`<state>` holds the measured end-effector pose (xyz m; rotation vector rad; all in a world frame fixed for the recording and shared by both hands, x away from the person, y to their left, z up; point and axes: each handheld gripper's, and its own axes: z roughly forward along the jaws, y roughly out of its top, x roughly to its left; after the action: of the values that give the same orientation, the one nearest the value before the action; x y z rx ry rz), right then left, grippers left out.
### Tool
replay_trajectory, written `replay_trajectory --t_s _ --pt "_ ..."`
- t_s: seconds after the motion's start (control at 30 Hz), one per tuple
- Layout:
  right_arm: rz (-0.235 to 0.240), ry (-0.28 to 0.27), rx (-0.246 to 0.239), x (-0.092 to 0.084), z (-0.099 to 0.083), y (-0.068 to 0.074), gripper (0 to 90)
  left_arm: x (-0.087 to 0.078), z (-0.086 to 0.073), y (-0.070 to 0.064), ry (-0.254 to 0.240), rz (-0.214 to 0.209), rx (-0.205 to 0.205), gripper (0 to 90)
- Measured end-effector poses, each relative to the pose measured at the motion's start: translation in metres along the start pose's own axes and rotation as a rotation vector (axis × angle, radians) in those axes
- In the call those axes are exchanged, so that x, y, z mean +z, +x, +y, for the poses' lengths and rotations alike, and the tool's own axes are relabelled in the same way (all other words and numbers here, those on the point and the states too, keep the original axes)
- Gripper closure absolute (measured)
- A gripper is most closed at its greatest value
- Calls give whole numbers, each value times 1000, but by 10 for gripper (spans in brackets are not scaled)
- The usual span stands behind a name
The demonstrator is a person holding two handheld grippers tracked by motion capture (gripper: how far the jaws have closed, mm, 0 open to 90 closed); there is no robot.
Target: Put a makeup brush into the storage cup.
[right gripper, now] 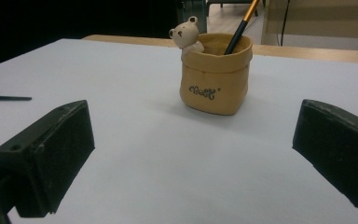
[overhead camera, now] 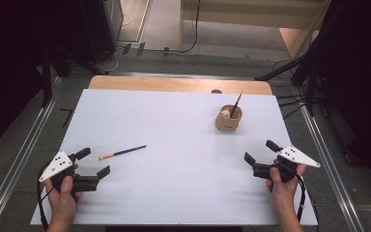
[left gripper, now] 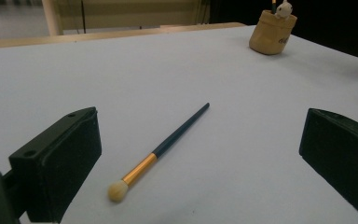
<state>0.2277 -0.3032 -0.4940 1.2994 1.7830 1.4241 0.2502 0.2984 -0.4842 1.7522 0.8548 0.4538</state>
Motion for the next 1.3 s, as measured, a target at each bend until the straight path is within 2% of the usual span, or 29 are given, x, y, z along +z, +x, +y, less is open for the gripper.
replay_trajectory --t_s 0.1,0.37,0.87,1.03,1.3 --pt "6 -3 5 -5 -3 -1 0 -3 0 0 -14 6 -5 0" --pt "8 10 -2 -16 -11 -2 0 -4 1 -2 -10 9 1 0" --pt "-34 8 -16 -48 -23 -12 0 -5 0 -1 -12 8 -2 0" --pt "-51 -2 -28 -58 -23 -20 0 -6 0 1 -16 10 -4 0" --pt "-64 -28 -16 -66 -18 -27 0 -9 1 2 -24 17 -9 0"
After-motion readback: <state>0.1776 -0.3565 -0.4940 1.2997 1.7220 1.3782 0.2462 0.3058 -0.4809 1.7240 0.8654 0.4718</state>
